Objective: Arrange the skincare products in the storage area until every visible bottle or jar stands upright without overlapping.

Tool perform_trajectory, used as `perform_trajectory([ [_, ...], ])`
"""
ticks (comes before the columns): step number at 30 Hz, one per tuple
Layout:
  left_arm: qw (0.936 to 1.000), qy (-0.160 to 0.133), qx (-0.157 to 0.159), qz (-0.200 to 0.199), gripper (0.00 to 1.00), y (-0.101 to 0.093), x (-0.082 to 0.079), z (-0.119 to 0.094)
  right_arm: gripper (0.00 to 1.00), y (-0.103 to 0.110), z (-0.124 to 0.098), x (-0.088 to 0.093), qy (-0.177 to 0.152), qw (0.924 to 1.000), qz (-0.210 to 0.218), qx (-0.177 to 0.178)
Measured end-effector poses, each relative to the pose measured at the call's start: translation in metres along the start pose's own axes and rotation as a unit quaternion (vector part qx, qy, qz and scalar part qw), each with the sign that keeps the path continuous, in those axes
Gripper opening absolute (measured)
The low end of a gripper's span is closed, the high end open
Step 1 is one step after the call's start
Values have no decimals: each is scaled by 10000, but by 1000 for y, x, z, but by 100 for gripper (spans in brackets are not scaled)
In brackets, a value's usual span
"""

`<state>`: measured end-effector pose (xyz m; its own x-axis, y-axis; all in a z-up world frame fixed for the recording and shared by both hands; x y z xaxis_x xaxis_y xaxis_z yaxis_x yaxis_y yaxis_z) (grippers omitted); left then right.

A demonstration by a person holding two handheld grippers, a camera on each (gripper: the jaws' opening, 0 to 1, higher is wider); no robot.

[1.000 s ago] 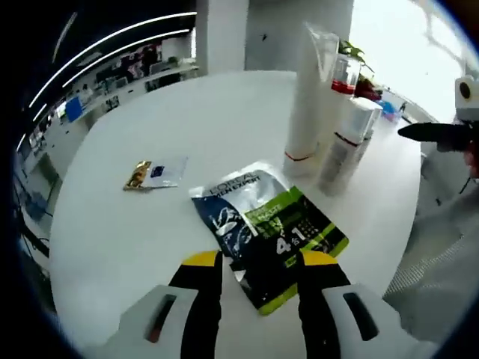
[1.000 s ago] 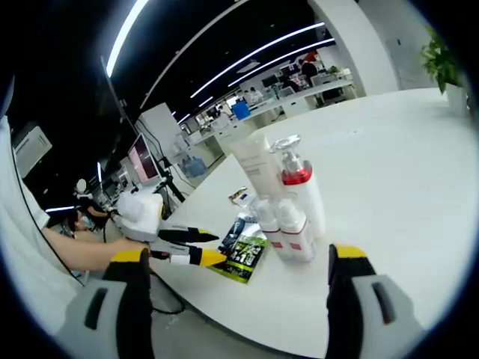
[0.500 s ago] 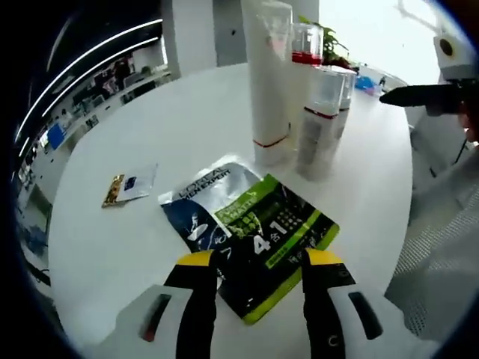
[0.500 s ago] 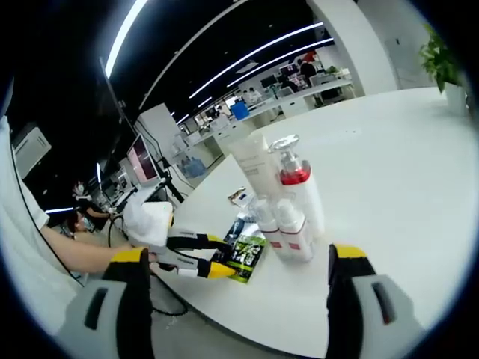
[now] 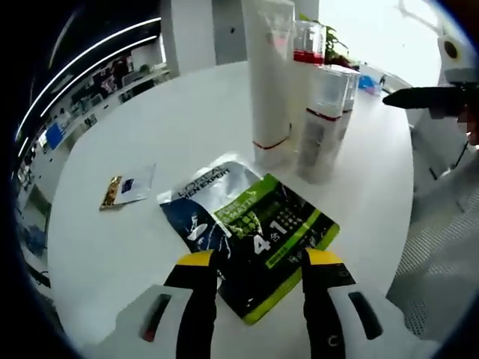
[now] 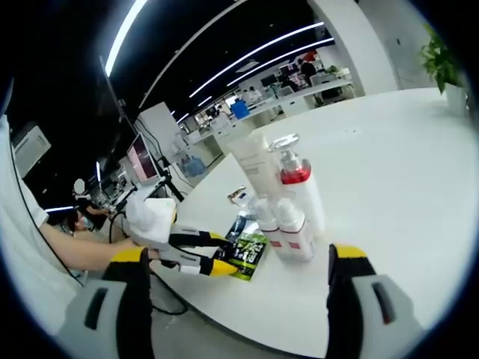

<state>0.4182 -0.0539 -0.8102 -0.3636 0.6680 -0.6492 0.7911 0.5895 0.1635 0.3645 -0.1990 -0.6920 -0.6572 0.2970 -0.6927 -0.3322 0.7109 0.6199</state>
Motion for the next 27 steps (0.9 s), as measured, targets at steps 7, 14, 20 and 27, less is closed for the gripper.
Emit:
perform_trajectory([
  [7, 10000, 53, 19, 46, 42, 0, -2, 0, 100, 0, 0, -1, -18, 10000, -8, 5],
  [14, 10000, 26, -18, 77, 43, 1, -4, -4, 100, 1, -1, -1, -33, 10000, -36, 12],
  [20, 10000, -22, -67, -51, 47, 4, -1, -14, 100, 2, -1, -1, -31, 10000, -81, 16],
  [27, 9995, -82, -161, -251, 52, 11, 2, -28, 100, 3, -3, -1, -44, 9999, -110, 33],
])
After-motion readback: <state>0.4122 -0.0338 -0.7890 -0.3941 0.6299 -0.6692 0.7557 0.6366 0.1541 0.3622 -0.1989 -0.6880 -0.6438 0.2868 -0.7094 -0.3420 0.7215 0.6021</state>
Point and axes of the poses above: the point that each gripper's makers call its tool centre point, and the gripper's own axes: z roughly forward along the fingers, y roughly to its left, x roughly out of its underside, the point moved 2 cm from there along -z, roughly backward along the fingers, and after that the axes turned 14 degrees about z, right-handed, at the moved point
